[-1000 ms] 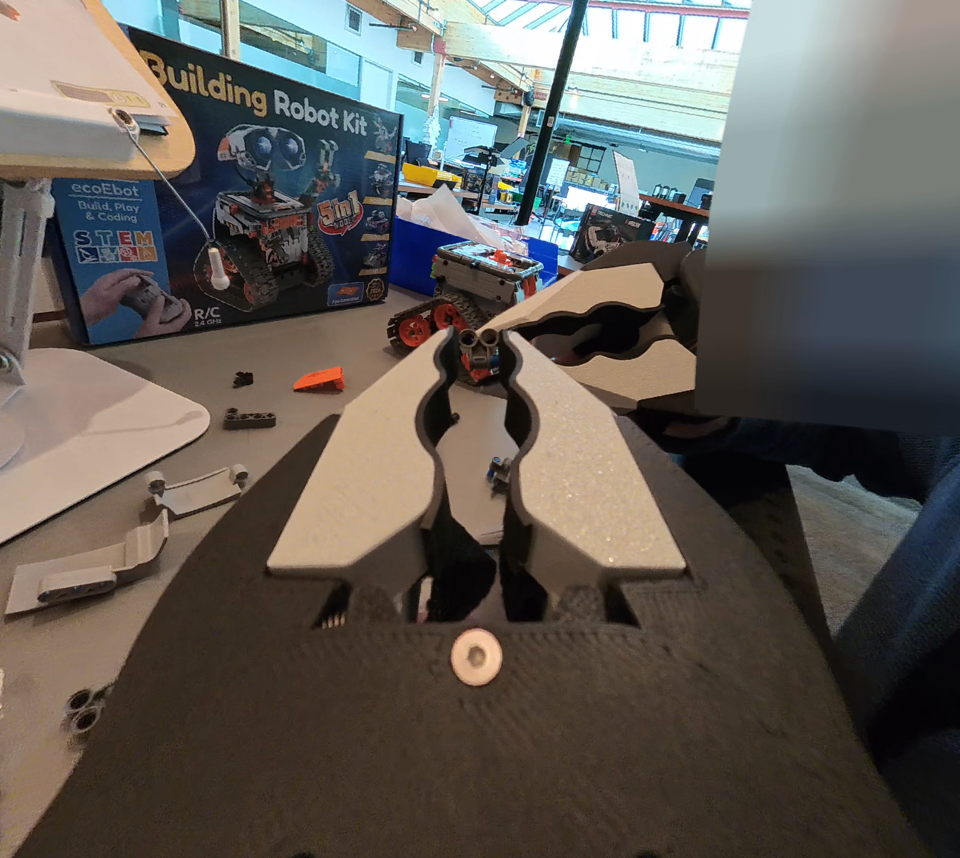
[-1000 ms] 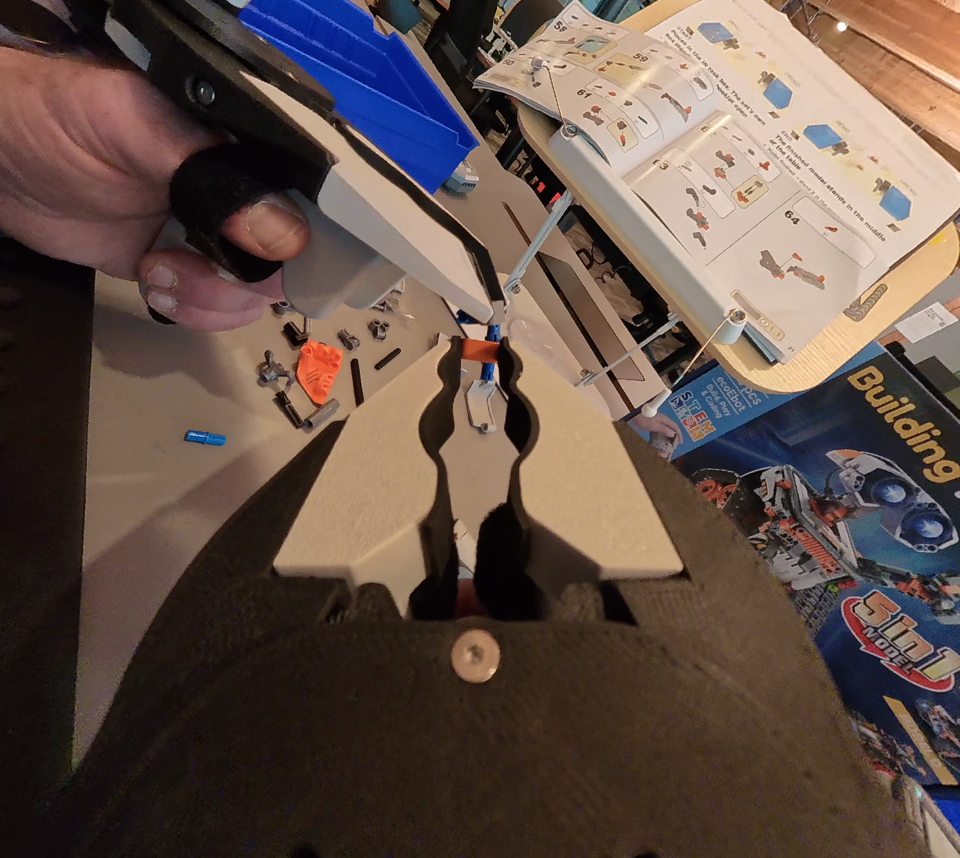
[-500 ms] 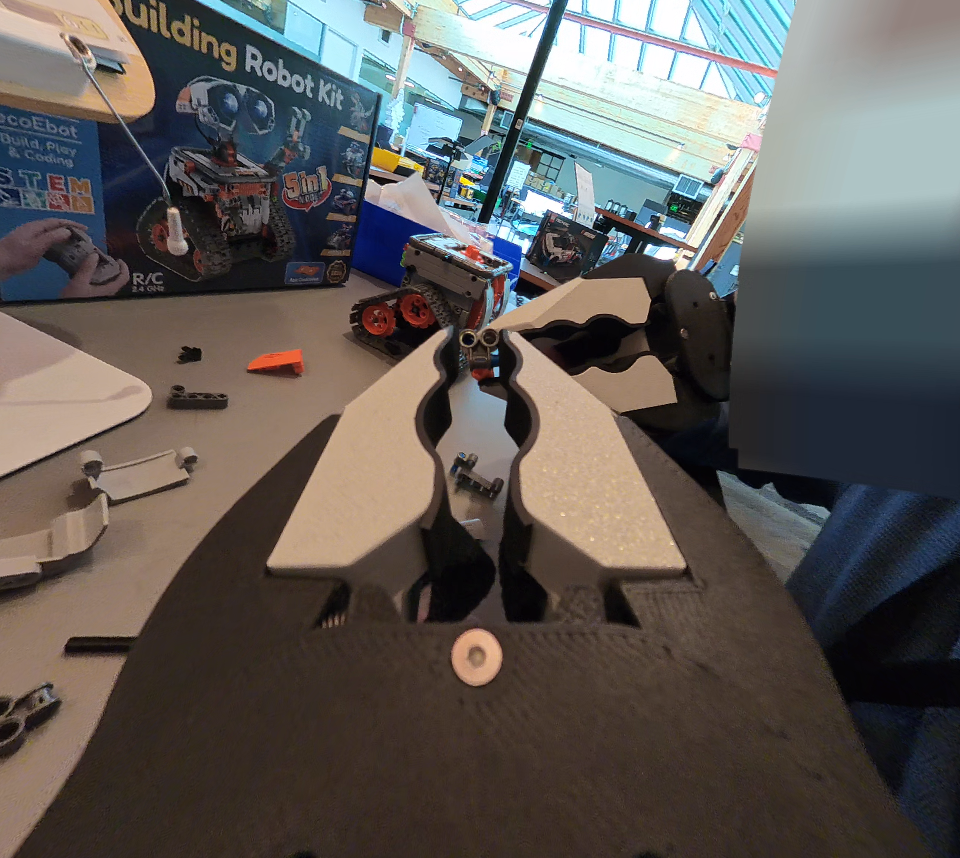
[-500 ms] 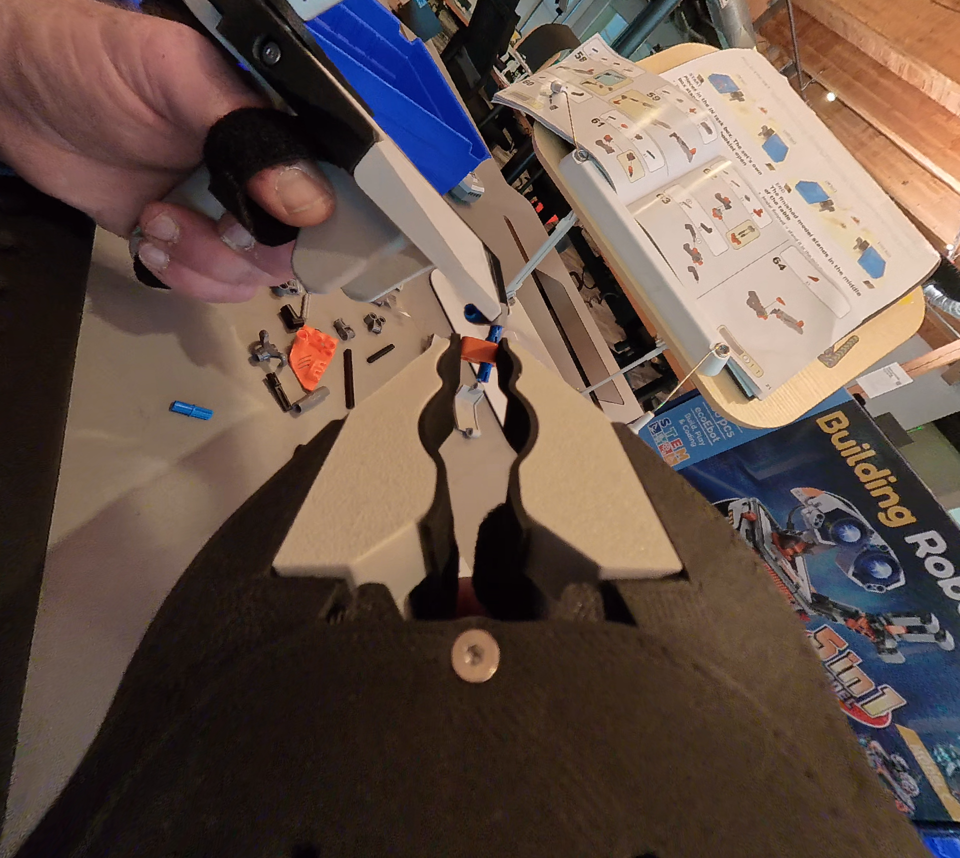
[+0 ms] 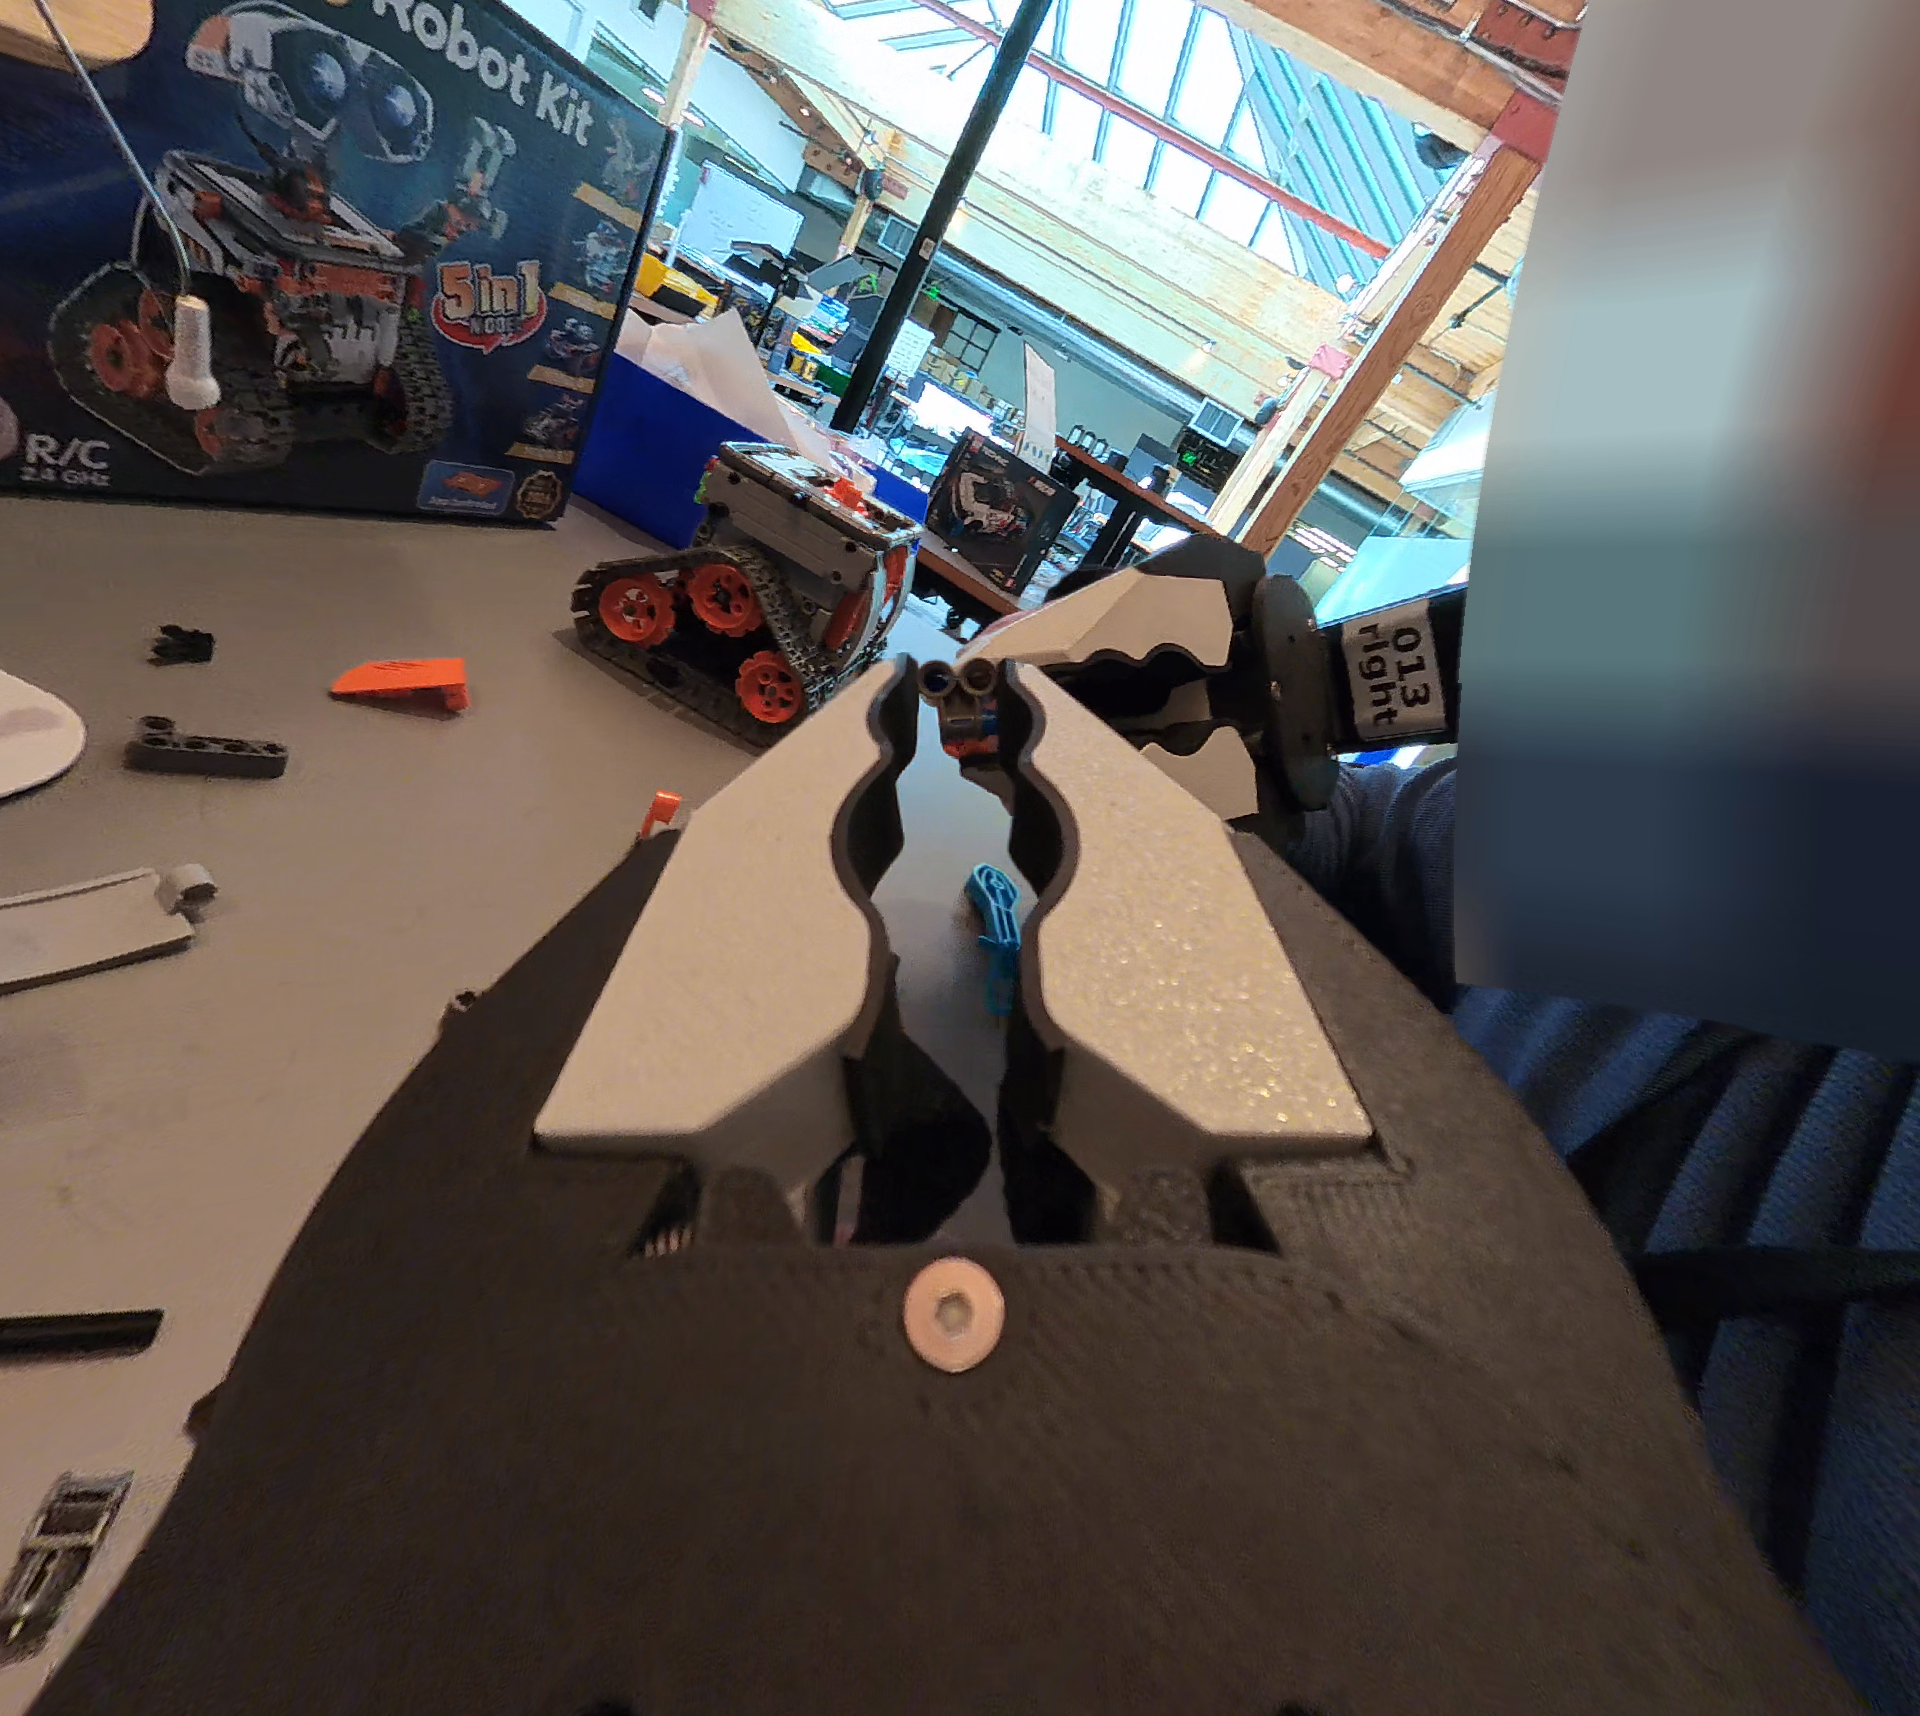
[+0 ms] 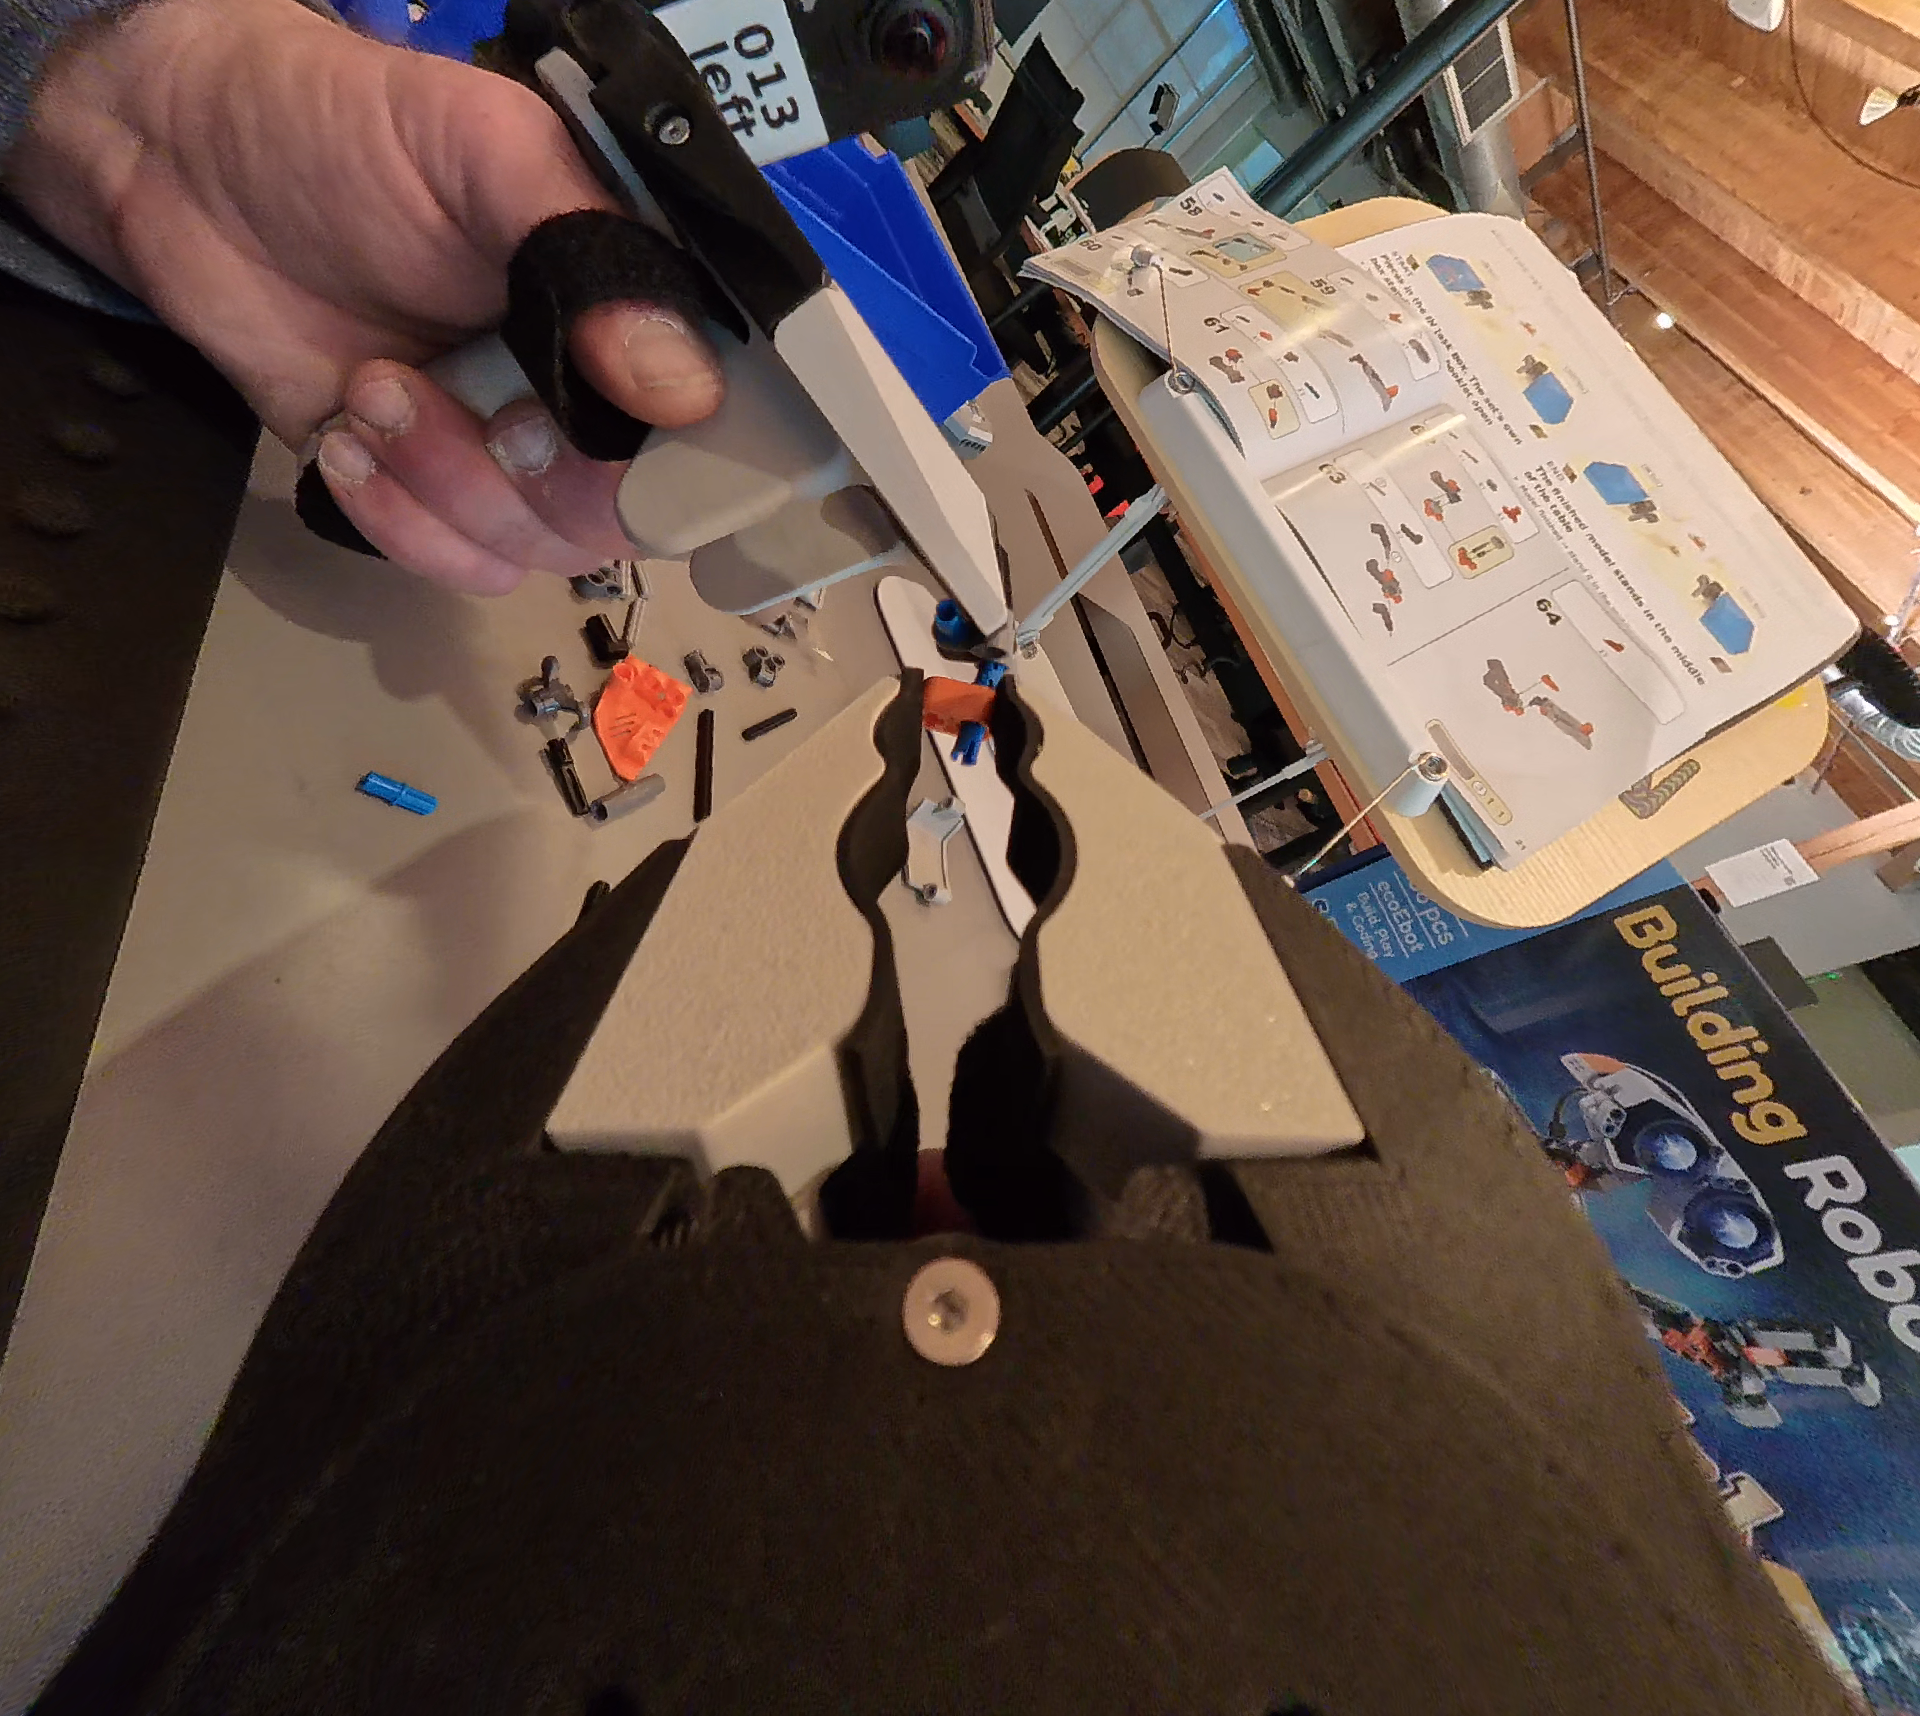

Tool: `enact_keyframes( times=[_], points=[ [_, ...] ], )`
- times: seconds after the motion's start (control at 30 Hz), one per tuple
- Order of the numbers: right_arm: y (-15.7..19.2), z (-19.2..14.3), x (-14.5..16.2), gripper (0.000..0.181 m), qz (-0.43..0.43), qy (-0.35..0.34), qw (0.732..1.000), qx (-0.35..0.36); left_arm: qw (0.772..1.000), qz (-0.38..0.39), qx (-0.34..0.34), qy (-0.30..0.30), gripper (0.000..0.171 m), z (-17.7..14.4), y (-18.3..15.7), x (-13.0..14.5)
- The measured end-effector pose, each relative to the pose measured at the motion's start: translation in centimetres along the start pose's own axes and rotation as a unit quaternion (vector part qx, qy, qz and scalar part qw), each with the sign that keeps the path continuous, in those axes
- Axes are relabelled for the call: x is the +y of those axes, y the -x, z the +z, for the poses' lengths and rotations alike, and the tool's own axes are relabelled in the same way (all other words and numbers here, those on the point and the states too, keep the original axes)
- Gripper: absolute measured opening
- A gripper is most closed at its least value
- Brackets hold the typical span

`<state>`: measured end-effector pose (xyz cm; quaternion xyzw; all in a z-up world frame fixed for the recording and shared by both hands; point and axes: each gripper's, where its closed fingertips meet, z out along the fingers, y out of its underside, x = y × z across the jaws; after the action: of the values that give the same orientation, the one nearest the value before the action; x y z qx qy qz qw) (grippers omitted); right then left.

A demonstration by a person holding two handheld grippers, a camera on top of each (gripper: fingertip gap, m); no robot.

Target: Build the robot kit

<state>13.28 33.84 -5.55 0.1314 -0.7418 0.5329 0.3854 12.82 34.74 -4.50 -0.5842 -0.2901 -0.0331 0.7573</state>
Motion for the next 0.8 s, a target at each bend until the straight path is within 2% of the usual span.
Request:
enact_keyframes(
  times=[0.07, 0.1, 0.17, 0.27, 0.33, 0.47, 0.6, 0.67, 0.8],
  points=[
    [0.1, -0.2, -0.2, 0.01, -0.001, -0.007, 1.0, 0.0, 1.0, -0.012, 0.006, 0.0, 0.013, 0.0, 0.0, 0.1],
    [0.8, -0.9, -0.8, 0.0, -0.007, -0.027, 1.0, -0.011, 1.0, -0.024, 0.018, 0.008, 0.014, 0.2, -0.3, 0.5],
    [0.9, -0.5, -0.8, 0.0, -0.022, -0.021, 1.0, -0.006, 0.999, -0.034, 0.024, 0.007, 0.014, 0.3, -0.2, 0.4],
    [0.9, -0.8, -0.8, 0.0, 0.008, -0.032, 0.999, -0.039, 0.999, -0.03, 0.034, 0.012, 0.013, 0.5, -0.6, 0.6],
    [1.8, -1.2, -1.0, 0.0, 0.045, -0.044, 0.994, -0.086, 0.999, -0.018, 0.026, 0.018, 0.013, 0.3, -0.3, 0.6],
    [1.8, -2.8, -1.5, 0.0, 0.078, -0.042, 0.989, -0.121, 1.0, -0.001, 0.015, 0.022, 0.013, -0.3, -0.1, 0.5],
    [2.3, -3.9, 0.2, 0.0, 0.115, -0.022, 0.982, -0.149, 0.998, 0.031, 0.003, 0.053, 0.014, -0.4, -0.4, 1.4],
    [1.8, -4.0, 0.9, 0.0, 0.101, -0.001, 0.986, -0.133, 0.997, 0.048, -0.009, 0.056, 0.014, -0.7, -0.2, 1.3],
    [-0.2, -4.5, 2.2, 0.0, 0.132, 0.012, 0.984, -0.117, 0.998, 0.048, -0.043, 0.012, 0.014, -3.0, 0.8, -1.0]
  ],
)
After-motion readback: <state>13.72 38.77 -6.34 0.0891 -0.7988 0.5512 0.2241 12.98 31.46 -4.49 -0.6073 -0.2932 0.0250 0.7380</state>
